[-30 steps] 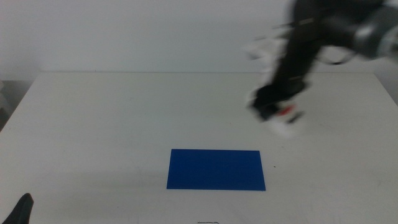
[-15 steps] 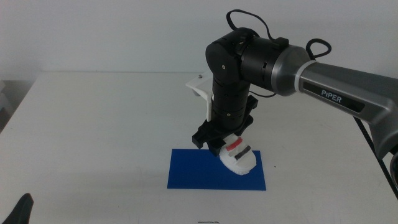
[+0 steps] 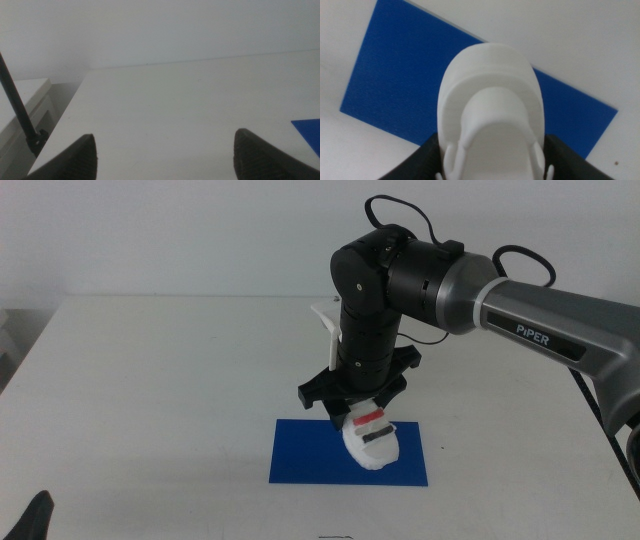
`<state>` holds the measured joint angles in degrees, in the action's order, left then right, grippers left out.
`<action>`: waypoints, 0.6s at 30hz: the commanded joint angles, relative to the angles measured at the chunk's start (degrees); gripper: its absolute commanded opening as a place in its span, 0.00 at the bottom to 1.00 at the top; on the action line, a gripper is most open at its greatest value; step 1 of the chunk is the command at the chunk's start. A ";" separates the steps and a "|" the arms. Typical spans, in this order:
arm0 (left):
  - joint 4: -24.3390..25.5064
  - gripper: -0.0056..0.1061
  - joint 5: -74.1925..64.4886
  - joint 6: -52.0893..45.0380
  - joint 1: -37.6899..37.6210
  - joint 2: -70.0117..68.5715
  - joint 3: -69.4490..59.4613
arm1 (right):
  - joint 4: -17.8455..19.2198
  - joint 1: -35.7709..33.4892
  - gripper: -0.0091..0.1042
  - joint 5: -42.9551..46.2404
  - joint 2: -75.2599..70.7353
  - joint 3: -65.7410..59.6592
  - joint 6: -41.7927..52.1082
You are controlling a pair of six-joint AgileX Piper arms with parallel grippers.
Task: Use one arm to grab the shoe from the table and place it on the mat.
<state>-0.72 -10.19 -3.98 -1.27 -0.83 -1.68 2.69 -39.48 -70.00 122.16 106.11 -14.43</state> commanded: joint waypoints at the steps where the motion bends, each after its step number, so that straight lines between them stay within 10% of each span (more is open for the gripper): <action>1: -0.49 0.89 4.76 0.84 -0.26 -0.90 0.19 | 0.08 0.08 0.07 -1.29 -3.82 1.93 -2.07; 7: -0.49 0.89 4.76 0.84 -0.26 -0.90 0.19 | 0.45 0.08 0.07 -1.28 -3.82 1.93 -5.27; 18: -0.49 0.89 4.76 0.84 -0.26 -0.90 0.19 | -1.71 0.08 0.07 -1.07 -3.82 1.93 -57.39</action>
<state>-0.72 -10.19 -3.98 -1.27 -0.83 -1.68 0.00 -39.48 -70.00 122.16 106.11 -64.46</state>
